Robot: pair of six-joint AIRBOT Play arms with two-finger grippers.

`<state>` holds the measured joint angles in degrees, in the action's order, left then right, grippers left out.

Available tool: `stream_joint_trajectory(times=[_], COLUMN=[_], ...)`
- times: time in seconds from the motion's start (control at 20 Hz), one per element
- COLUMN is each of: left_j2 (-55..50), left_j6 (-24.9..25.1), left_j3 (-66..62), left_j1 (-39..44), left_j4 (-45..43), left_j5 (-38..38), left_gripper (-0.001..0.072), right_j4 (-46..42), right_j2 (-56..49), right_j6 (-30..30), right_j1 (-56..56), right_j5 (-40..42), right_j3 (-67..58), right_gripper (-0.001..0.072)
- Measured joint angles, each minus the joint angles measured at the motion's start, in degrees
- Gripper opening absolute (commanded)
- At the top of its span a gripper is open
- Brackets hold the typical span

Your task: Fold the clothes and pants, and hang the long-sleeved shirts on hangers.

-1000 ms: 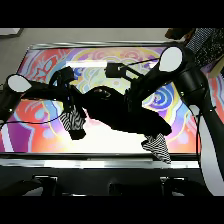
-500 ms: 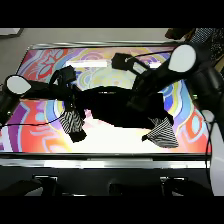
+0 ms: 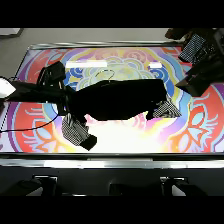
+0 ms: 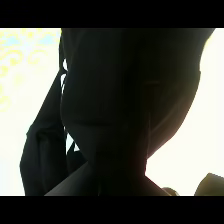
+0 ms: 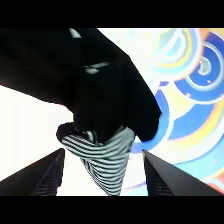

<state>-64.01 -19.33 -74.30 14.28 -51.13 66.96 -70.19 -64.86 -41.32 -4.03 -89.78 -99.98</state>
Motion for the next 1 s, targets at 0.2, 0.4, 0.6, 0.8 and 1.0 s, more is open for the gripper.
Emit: stream_joint_trajectory(times=[0.2,0.4,0.6,0.8,1.0], left_j2=[1.49,1.88,1.99,1.99,1.99], left_j6=[-0.31,-0.39,-0.42,-0.55,-0.70], left_j3=[0.00,0.00,0.00,0.00,0.00], left_j1=[0.07,0.33,0.42,0.42,0.42], left_j4=[0.44,0.72,0.76,0.79,0.50], left_j5=[1.88,2.45,2.56,2.56,2.62], left_gripper=[0.0024,0.0024,0.0024,0.0025,0.0067], right_j4=[5.97,13.44,17.29,16.17,15.02], right_j2=[-2.54,-7.26,-11.85,-15.63,-16.70], right_j6=[4.46,10.27,15.28,17.27,18.58], right_j1=[-4.37,-5.51,-2.95,1.49,3.28], right_j5=[0.26,0.26,-1.09,-1.73,-3.76], right_j3=[0.28,0.35,0.37,0.37,0.35], right_gripper=[0.0563,0.0562,0.0520,0.0127,0.0019])
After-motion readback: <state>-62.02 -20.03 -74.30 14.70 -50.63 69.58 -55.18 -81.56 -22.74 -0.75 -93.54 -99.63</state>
